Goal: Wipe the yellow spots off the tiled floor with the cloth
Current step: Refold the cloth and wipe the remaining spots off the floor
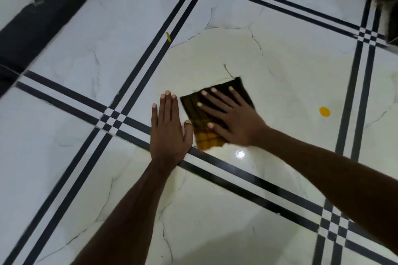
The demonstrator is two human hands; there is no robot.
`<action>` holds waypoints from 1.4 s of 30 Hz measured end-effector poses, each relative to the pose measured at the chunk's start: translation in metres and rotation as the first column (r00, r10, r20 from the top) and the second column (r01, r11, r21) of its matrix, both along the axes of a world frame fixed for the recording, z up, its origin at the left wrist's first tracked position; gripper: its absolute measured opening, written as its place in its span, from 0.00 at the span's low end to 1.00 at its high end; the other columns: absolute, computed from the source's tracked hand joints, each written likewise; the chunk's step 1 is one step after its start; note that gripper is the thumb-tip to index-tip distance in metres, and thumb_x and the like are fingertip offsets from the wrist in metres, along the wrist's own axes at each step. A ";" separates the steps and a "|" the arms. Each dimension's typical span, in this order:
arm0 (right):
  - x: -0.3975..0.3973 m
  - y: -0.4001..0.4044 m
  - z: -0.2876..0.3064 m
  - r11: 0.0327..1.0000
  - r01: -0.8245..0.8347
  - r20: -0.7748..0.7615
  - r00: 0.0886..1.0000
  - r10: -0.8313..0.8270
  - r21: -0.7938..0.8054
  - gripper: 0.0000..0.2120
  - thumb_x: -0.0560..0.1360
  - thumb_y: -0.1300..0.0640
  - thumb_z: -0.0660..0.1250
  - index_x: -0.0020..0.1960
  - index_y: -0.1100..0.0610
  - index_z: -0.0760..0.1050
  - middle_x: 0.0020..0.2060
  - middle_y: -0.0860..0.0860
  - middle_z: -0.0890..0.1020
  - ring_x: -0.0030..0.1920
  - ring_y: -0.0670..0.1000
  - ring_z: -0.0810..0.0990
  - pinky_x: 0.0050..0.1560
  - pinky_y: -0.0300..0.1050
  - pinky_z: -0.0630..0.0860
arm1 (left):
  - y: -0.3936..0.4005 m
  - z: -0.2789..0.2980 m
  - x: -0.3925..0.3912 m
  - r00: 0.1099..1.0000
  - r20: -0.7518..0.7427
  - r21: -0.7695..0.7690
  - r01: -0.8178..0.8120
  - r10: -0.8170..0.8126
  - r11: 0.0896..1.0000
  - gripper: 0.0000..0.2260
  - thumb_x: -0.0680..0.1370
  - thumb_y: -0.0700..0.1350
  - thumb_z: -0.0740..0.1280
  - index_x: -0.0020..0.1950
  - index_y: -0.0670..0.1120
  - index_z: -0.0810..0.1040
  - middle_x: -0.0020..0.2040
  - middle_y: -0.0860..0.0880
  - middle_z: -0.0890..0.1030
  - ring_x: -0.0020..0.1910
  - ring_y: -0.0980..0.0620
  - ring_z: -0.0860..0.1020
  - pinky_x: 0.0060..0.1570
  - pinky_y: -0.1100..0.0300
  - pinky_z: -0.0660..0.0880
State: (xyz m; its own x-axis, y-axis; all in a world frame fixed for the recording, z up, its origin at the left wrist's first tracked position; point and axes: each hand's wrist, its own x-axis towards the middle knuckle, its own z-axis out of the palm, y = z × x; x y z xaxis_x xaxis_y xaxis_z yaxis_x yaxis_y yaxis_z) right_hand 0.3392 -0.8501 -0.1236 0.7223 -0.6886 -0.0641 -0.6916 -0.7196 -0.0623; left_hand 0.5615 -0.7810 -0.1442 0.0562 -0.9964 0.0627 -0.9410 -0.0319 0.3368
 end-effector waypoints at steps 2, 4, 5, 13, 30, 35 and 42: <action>-0.046 -0.024 0.001 0.996 0.079 -0.004 0.997 -0.079 -0.044 0.29 0.86 0.38 0.48 0.85 0.43 0.52 0.85 0.48 0.53 0.86 0.53 0.49 0.83 0.64 0.47 | 0.000 0.000 0.000 0.999 0.035 0.014 0.002 -0.003 1.000 0.34 0.82 0.57 0.50 0.85 0.40 0.54 0.86 0.41 0.53 0.86 0.45 0.50 0.84 0.43 0.50; -0.059 -0.066 0.004 0.936 0.349 0.071 0.936 -0.345 -0.046 0.29 0.85 0.38 0.46 0.85 0.43 0.52 0.85 0.49 0.55 0.85 0.55 0.52 0.82 0.68 0.50 | 0.000 -0.001 0.000 0.999 0.049 0.018 -0.006 0.005 1.000 0.35 0.83 0.58 0.51 0.85 0.41 0.53 0.86 0.42 0.52 0.86 0.45 0.49 0.84 0.43 0.49; -0.051 -0.084 0.005 0.874 0.486 0.097 0.870 -0.483 -0.011 0.30 0.85 0.37 0.45 0.85 0.44 0.52 0.85 0.50 0.54 0.85 0.56 0.51 0.82 0.69 0.48 | 0.000 -0.002 -0.001 0.999 0.054 0.013 -0.007 0.006 1.000 0.35 0.83 0.58 0.51 0.85 0.41 0.53 0.86 0.42 0.52 0.86 0.45 0.49 0.84 0.43 0.49; -0.035 0.021 0.003 0.984 0.177 0.062 0.983 -0.176 -0.021 0.29 0.86 0.40 0.48 0.85 0.46 0.53 0.85 0.50 0.53 0.86 0.55 0.48 0.83 0.66 0.47 | 0.001 0.002 -0.003 0.995 0.093 -0.016 0.047 -0.045 0.999 0.33 0.84 0.65 0.50 0.86 0.52 0.53 0.87 0.43 0.51 0.86 0.44 0.48 0.84 0.40 0.49; -0.104 0.117 -0.003 0.987 0.161 0.084 0.983 -0.161 0.007 0.28 0.86 0.40 0.53 0.84 0.46 0.56 0.85 0.50 0.55 0.86 0.54 0.49 0.83 0.65 0.44 | 0.001 0.009 -0.005 0.998 0.043 0.058 0.037 -0.040 0.998 0.37 0.80 0.69 0.49 0.86 0.52 0.54 0.86 0.40 0.52 0.85 0.39 0.50 0.83 0.36 0.48; -0.205 0.054 0.003 0.842 0.539 0.076 0.839 -0.539 0.023 0.29 0.86 0.38 0.48 0.85 0.44 0.52 0.85 0.50 0.54 0.85 0.55 0.50 0.81 0.70 0.50 | 0.000 0.005 -0.029 0.992 0.118 0.049 0.039 -0.044 0.998 0.34 0.82 0.68 0.50 0.86 0.57 0.50 0.87 0.46 0.50 0.85 0.34 0.45 0.81 0.31 0.43; -0.079 -0.039 0.003 0.774 0.631 0.110 0.766 -0.633 0.056 0.35 0.81 0.38 0.40 0.84 0.49 0.57 0.84 0.56 0.57 0.84 0.62 0.53 0.80 0.72 0.47 | -0.006 -0.005 -0.026 0.991 0.134 0.023 0.021 -0.024 0.999 0.33 0.83 0.67 0.50 0.86 0.59 0.49 0.87 0.48 0.48 0.85 0.35 0.44 0.81 0.31 0.45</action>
State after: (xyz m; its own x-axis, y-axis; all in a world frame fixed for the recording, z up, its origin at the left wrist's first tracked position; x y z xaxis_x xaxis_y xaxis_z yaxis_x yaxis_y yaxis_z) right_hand 0.2601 -0.8890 -0.1207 0.1268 -0.9917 -0.0227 -0.9765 -0.1208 -0.1782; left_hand 0.5358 -0.7867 -0.1491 0.0258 -0.9986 0.0465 -0.9782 -0.0156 0.2070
